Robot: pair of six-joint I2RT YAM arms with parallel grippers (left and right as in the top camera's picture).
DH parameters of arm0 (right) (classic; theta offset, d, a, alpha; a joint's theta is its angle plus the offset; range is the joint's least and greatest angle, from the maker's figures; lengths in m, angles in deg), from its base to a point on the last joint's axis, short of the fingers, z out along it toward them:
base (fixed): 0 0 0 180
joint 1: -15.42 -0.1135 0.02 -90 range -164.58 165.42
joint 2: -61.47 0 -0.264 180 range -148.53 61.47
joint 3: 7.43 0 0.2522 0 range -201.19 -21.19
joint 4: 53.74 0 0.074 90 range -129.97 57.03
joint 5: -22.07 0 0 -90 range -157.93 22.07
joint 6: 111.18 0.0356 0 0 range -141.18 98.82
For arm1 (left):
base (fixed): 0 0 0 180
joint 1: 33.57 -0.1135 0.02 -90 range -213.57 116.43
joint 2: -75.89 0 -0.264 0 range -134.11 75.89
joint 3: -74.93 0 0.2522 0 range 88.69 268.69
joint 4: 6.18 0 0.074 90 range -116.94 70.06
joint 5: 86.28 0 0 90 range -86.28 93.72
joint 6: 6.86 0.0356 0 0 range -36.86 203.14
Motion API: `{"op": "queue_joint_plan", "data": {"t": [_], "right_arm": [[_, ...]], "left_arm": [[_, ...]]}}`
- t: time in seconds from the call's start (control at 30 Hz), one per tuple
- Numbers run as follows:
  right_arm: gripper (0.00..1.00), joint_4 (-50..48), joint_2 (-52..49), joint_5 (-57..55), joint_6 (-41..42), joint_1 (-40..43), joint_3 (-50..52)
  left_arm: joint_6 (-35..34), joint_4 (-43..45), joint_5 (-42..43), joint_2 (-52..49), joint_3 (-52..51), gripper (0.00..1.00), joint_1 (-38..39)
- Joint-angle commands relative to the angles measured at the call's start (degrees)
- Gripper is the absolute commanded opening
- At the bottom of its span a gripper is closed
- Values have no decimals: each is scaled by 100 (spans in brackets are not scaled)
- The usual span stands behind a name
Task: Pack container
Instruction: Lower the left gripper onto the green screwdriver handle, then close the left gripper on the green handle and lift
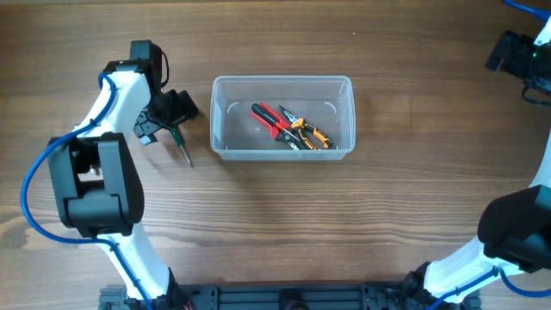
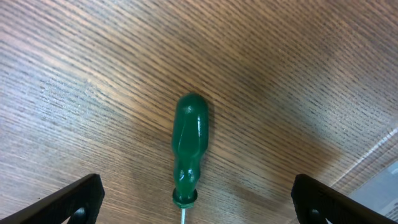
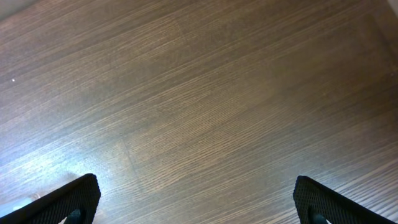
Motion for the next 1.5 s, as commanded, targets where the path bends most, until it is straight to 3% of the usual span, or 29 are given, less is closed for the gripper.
{"op": "queue_joint_plan", "data": {"t": [0.0, 0.23, 1.47], "right_arm": [[100, -35, -90, -57, 105, 17, 2], [100, -35, -90, -57, 107, 17, 2], [100, -52, -90, -57, 105, 17, 2]], "left_arm": [[-149, -52, -55, -50, -63, 100, 7], [170, 83, -57, -50, -369, 100, 4], [111, 334, -55, -334, -369, 100, -4]]}}
